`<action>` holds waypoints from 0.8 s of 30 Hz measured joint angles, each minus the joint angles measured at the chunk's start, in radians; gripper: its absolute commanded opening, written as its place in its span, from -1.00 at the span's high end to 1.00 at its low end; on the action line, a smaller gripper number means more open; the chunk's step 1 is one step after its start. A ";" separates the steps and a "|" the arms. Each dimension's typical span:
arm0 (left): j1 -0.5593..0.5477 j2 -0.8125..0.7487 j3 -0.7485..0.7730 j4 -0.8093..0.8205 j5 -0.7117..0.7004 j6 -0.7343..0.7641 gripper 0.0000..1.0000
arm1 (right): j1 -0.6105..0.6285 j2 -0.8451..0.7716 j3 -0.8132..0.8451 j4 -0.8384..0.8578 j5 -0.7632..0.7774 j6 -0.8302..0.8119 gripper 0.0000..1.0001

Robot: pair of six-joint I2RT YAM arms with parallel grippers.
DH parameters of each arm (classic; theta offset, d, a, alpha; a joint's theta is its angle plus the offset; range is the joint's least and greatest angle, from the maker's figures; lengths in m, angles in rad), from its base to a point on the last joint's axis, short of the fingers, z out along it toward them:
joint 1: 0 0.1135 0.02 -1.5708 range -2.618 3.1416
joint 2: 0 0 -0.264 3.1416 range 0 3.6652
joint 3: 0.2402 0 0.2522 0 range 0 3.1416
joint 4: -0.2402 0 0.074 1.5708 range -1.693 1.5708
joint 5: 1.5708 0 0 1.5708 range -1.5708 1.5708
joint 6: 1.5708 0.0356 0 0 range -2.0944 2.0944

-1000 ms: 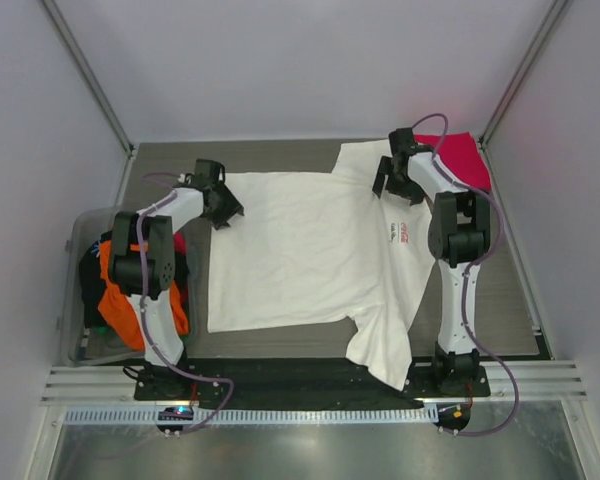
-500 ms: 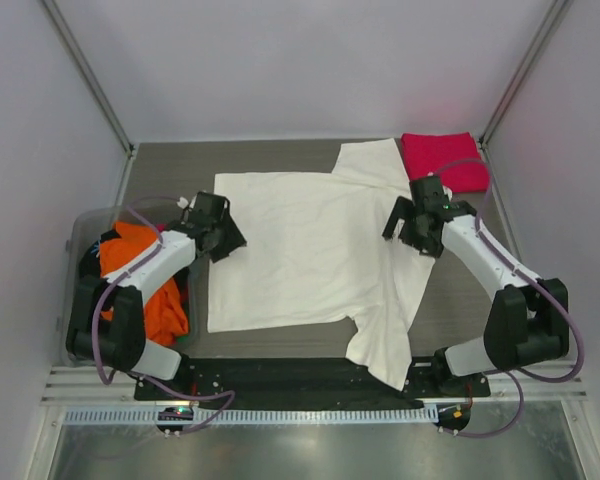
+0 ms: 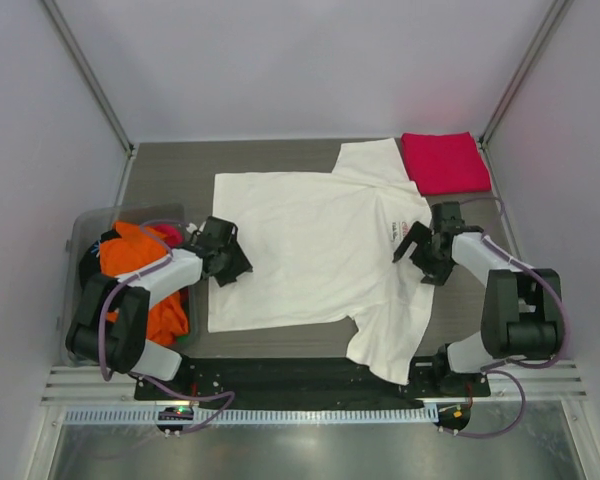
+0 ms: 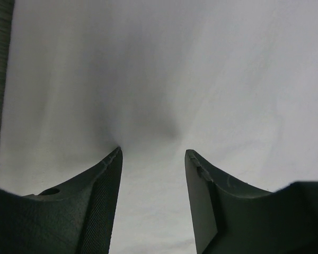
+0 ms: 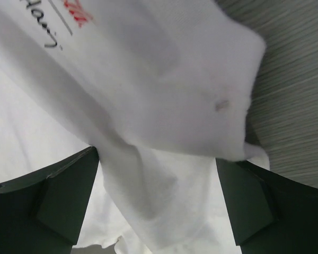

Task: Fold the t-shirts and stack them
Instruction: Fold the tshirt

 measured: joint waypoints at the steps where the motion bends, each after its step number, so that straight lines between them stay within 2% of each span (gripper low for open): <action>1: 0.000 0.002 -0.002 0.006 -0.002 0.000 -0.04 | -0.028 0.014 0.014 -0.001 0.008 -0.003 -1.00; 5: 0.000 0.013 -0.003 0.040 -0.004 -0.002 -0.01 | -0.086 0.074 0.075 -0.009 0.068 -0.027 -0.99; 11: -0.002 0.014 -0.003 0.064 -0.008 0.001 -0.04 | -0.093 0.115 0.140 -0.042 0.164 -0.086 -1.00; 16: -0.023 -0.009 0.015 -0.014 -0.048 0.012 -0.04 | -0.086 0.110 0.249 -0.086 0.212 -0.115 -0.99; 20: -0.087 -0.131 0.061 -0.127 -0.120 0.005 -0.04 | -0.007 0.011 0.268 -0.122 0.262 -0.113 -0.99; 24: -0.182 -0.318 0.053 -0.229 -0.180 -0.045 -0.04 | 0.140 -0.165 0.223 -0.164 0.289 -0.043 -1.00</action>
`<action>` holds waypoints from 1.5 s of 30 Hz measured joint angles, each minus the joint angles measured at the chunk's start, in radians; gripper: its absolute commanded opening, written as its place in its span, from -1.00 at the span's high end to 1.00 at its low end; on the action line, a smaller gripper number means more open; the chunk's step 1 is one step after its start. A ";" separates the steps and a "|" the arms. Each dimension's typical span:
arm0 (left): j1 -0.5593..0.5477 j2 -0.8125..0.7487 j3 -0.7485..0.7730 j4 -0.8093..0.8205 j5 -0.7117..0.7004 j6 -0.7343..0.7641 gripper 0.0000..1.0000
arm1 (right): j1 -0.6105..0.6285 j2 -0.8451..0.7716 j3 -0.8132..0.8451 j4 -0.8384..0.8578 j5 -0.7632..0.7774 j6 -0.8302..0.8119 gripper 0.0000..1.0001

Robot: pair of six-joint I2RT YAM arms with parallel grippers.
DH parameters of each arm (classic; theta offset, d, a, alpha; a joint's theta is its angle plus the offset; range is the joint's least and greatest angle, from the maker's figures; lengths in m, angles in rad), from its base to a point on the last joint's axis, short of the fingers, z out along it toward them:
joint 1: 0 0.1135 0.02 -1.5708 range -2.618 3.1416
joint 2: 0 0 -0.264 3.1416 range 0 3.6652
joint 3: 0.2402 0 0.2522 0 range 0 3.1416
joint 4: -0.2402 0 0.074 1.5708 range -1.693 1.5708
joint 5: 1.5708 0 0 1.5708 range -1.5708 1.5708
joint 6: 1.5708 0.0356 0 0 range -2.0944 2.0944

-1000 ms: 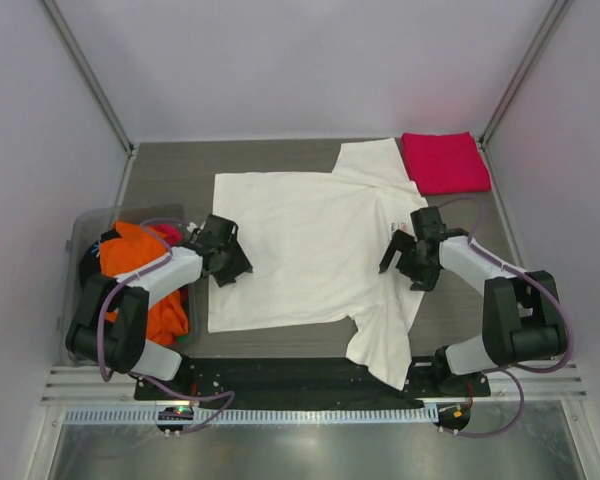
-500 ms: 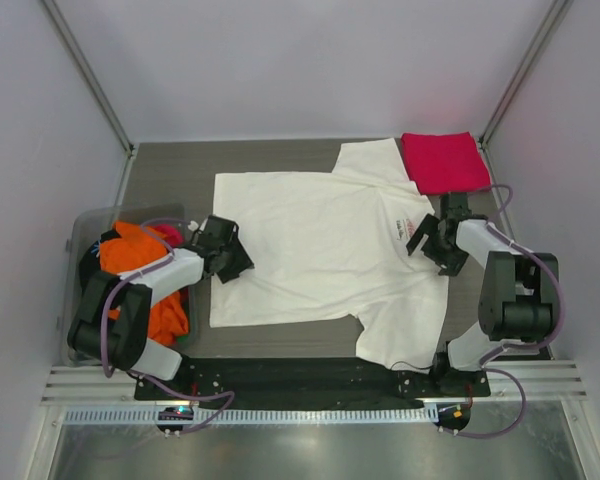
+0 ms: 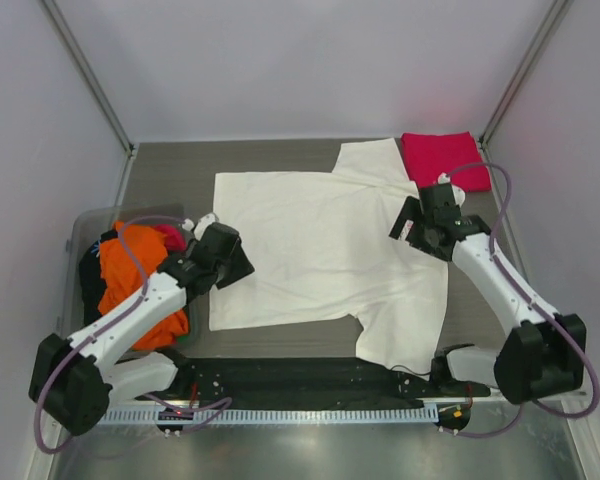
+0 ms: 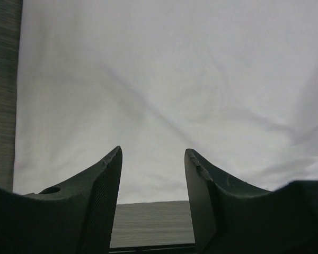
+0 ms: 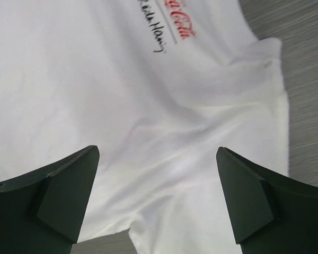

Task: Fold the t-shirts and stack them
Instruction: Fold the tshirt

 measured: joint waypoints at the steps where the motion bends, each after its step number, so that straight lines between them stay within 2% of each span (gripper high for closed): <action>1: -0.017 -0.033 -0.013 -0.012 -0.007 -0.013 -0.04 | 0.034 -0.050 -0.028 -0.006 -0.006 0.024 -0.99; 3: -0.042 -0.091 -0.062 -0.034 -0.022 -0.049 -0.04 | 0.069 -0.132 -0.105 -0.008 -0.028 0.069 -0.99; 6: -0.055 -0.103 -0.151 -0.053 -0.035 -0.081 -0.05 | 0.070 -0.153 -0.202 -0.023 -0.038 0.112 -0.99; 10: -0.056 -0.032 -0.187 -0.064 -0.057 -0.083 -0.07 | 0.061 -0.048 -0.232 -0.044 -0.021 0.123 -1.00; 14: -0.055 0.069 -0.095 -0.068 -0.099 -0.058 -0.08 | 0.018 0.064 -0.198 -0.035 -0.011 0.095 -0.99; 18: -0.026 0.197 0.009 -0.013 -0.117 -0.020 -0.07 | -0.040 0.202 -0.134 -0.004 0.001 0.059 -1.00; 23: 0.075 0.430 0.067 0.075 -0.087 0.027 -0.04 | -0.069 0.373 -0.005 0.009 0.005 0.010 -1.00; 35: 0.266 0.715 0.392 0.181 0.041 0.135 0.00 | -0.083 0.686 0.408 -0.024 0.013 -0.075 -0.99; 41: 0.269 0.648 0.331 0.163 0.084 0.132 -0.09 | -0.086 0.656 0.421 -0.049 0.036 -0.105 -0.99; 45: 0.264 0.417 0.185 0.092 0.081 0.106 -0.09 | -0.074 0.470 0.339 -0.066 0.040 -0.105 -0.99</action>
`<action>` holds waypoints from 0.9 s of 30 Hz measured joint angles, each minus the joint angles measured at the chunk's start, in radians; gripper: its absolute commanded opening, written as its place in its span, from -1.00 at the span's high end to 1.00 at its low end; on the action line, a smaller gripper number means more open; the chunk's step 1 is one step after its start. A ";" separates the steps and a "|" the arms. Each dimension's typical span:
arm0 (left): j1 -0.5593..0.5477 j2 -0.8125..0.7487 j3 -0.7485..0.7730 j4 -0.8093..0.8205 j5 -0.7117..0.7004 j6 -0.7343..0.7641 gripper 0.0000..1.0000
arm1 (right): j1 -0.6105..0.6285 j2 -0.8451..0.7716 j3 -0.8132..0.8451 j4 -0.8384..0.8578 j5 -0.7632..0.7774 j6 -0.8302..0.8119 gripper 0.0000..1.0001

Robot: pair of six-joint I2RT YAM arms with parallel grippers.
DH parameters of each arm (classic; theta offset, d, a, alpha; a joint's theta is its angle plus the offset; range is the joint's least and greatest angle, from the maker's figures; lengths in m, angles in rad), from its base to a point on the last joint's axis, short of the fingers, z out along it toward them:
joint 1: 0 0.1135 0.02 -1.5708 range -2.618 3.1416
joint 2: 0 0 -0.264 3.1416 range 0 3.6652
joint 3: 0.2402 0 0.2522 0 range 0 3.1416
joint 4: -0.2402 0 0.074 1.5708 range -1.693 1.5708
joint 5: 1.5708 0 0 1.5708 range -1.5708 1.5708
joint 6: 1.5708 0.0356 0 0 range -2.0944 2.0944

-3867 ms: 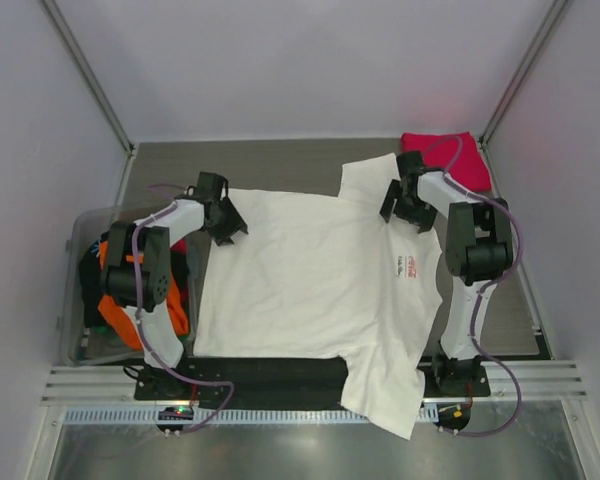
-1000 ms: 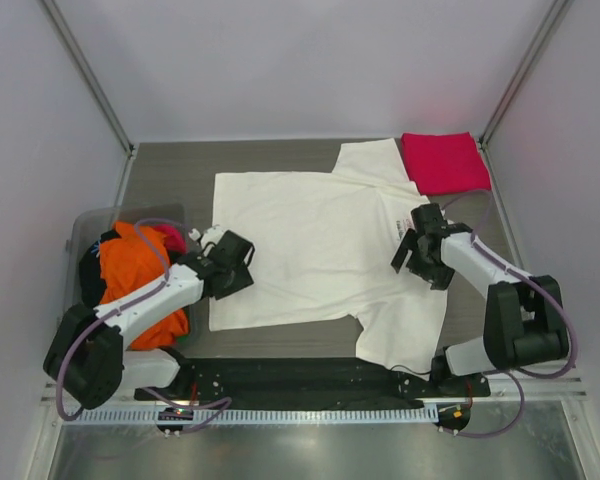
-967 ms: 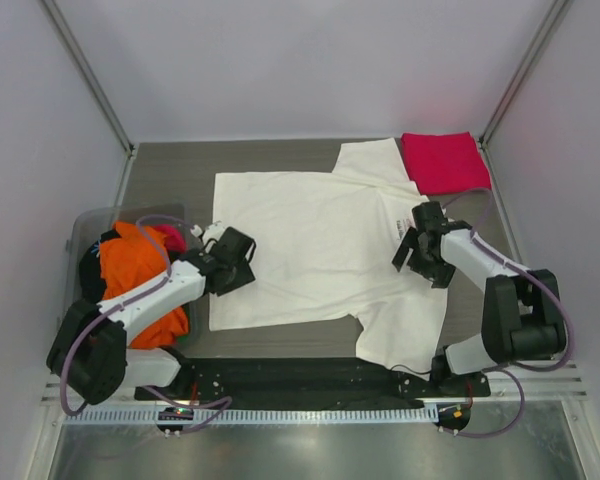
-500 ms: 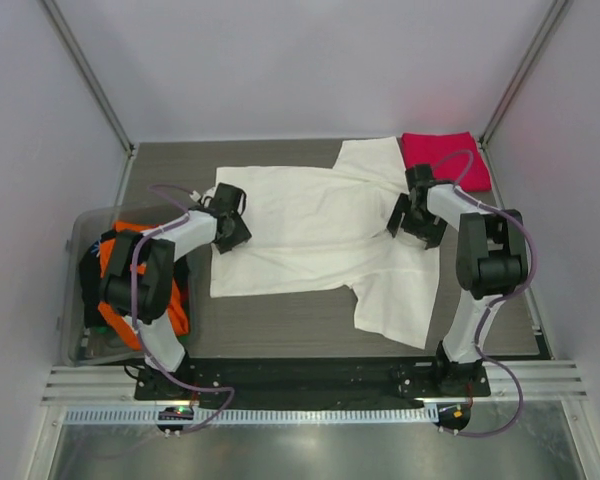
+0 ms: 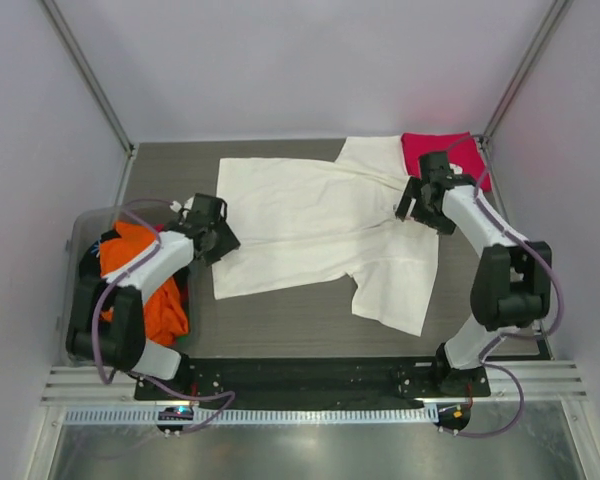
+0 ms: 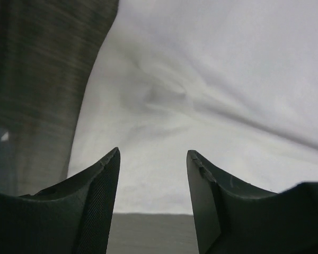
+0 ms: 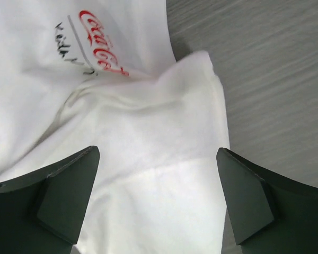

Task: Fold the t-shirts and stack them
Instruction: Fold the tshirt

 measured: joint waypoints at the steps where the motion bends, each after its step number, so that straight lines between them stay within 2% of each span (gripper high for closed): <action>1: -0.002 -0.055 -0.025 -0.013 -0.003 -0.008 -0.09 | 0.005 -0.068 -0.030 0.000 0.001 0.004 -0.99; 5: -0.048 -0.270 -0.130 -0.041 -0.068 -0.057 -0.11 | 0.029 -0.354 -0.176 -0.003 -0.003 0.040 -0.99; 10: -0.234 -0.336 -0.260 -0.089 -0.138 -0.154 -0.09 | 0.034 -0.584 -0.402 -0.019 -0.028 0.103 -1.00; 15: -0.257 -0.338 -0.383 -0.096 -0.161 -0.220 -0.10 | 0.033 -0.653 -0.567 -0.040 -0.100 0.145 -0.99; 17: -0.260 -0.339 -0.386 -0.092 -0.179 -0.240 -0.11 | 0.033 -0.674 -0.607 -0.047 -0.128 0.169 -0.99; 22: -0.243 -0.341 -0.388 -0.060 -0.208 -0.269 -0.13 | 0.033 -0.745 -0.626 -0.042 -0.164 0.250 -0.99; 27: -0.179 -0.351 -0.396 -0.035 -0.218 -0.269 -0.13 | 0.033 -0.759 -0.670 -0.025 -0.175 0.314 -0.99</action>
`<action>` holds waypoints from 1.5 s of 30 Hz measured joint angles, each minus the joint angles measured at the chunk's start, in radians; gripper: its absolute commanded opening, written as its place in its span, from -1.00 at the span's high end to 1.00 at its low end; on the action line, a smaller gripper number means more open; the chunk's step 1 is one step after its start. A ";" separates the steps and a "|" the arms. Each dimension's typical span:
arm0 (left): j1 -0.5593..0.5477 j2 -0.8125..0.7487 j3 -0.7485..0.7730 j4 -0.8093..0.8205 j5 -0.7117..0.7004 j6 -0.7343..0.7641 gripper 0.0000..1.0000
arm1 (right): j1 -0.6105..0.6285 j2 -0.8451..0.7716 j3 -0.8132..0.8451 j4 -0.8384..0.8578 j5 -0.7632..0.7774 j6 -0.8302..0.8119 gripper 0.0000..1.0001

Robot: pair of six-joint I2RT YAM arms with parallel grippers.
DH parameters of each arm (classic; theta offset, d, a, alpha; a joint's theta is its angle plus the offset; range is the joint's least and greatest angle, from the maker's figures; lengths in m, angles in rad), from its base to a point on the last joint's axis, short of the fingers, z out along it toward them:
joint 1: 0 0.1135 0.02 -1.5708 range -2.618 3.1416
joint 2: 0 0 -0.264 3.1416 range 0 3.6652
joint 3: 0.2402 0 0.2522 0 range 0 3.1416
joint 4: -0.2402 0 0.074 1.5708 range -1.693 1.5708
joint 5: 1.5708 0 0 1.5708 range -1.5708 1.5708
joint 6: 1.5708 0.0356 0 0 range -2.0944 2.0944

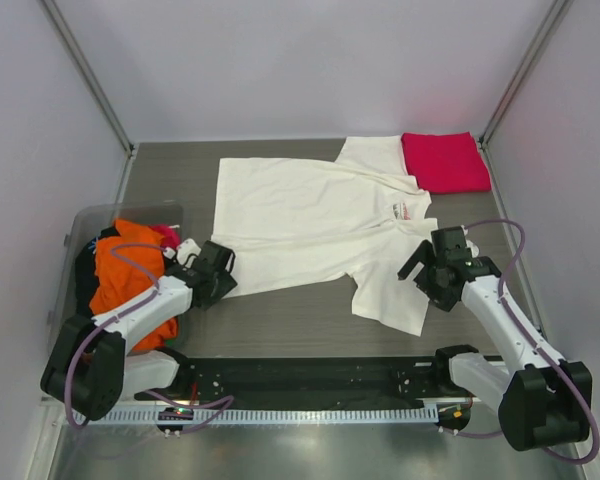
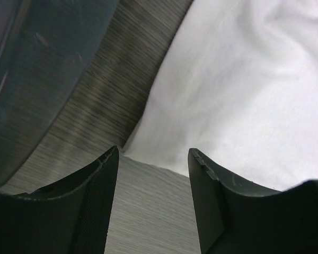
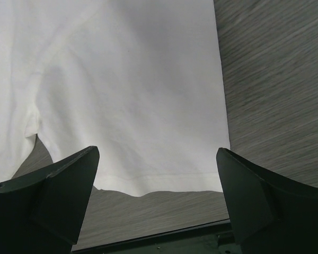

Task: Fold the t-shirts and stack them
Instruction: Fold the tshirt

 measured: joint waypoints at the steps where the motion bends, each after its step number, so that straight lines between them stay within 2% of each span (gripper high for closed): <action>1: 0.013 0.000 -0.003 0.003 -0.003 0.002 -0.13 | 0.000 0.000 -0.014 -0.002 0.000 0.013 -1.00; 10: 0.034 -0.016 -0.040 0.039 -0.017 0.007 -0.04 | 0.000 0.002 -0.042 -0.002 0.007 0.071 -1.00; 13: 0.038 -0.025 -0.050 0.049 -0.016 0.006 0.13 | 0.000 0.001 -0.046 -0.001 0.017 0.091 -0.99; 14: 0.040 -0.029 -0.053 0.051 -0.013 0.006 0.35 | 0.000 0.000 -0.051 -0.001 0.020 0.100 -0.99; 17: 0.046 -0.031 -0.063 0.068 0.000 0.006 0.79 | 0.000 -0.001 -0.074 0.000 0.024 0.118 -0.99; 21: 0.050 -0.034 -0.066 0.075 0.026 0.014 0.93 | 0.008 0.004 -0.112 0.000 0.023 0.137 -0.99; 27: 0.050 -0.086 -0.060 0.050 0.035 0.033 0.95 | 0.061 -0.012 -0.167 -0.014 0.014 0.181 -0.95; 32: 0.050 -0.142 -0.053 0.018 0.029 0.037 0.96 | 0.083 -0.018 -0.192 -0.003 0.002 0.190 -0.59; 34: 0.050 -0.156 -0.048 0.006 0.024 0.038 0.95 | 0.084 -0.019 -0.196 0.000 -0.001 0.191 -0.33; 35: 0.050 -0.161 -0.046 0.003 0.024 0.039 0.96 | 0.087 -0.021 -0.199 0.001 -0.002 0.191 -0.16; 36: 0.050 -0.164 -0.044 0.000 0.023 0.040 0.95 | 0.088 -0.025 -0.202 0.005 -0.004 0.192 0.28; 38: 0.050 -0.168 -0.043 -0.004 0.022 0.042 0.97 | 0.090 -0.033 -0.216 0.019 -0.010 0.199 0.61; 39: 0.050 -0.168 -0.043 -0.008 0.021 0.043 0.97 | 0.091 -0.039 -0.221 0.016 -0.011 0.202 0.83; 41: 0.050 -0.169 -0.042 -0.016 0.022 0.045 1.00 | 0.093 -0.068 -0.227 0.006 -0.011 0.208 0.97; 45: 0.050 -0.182 -0.029 -0.047 0.029 0.051 0.99 | 0.093 -0.144 -0.179 -0.062 -0.003 0.210 0.98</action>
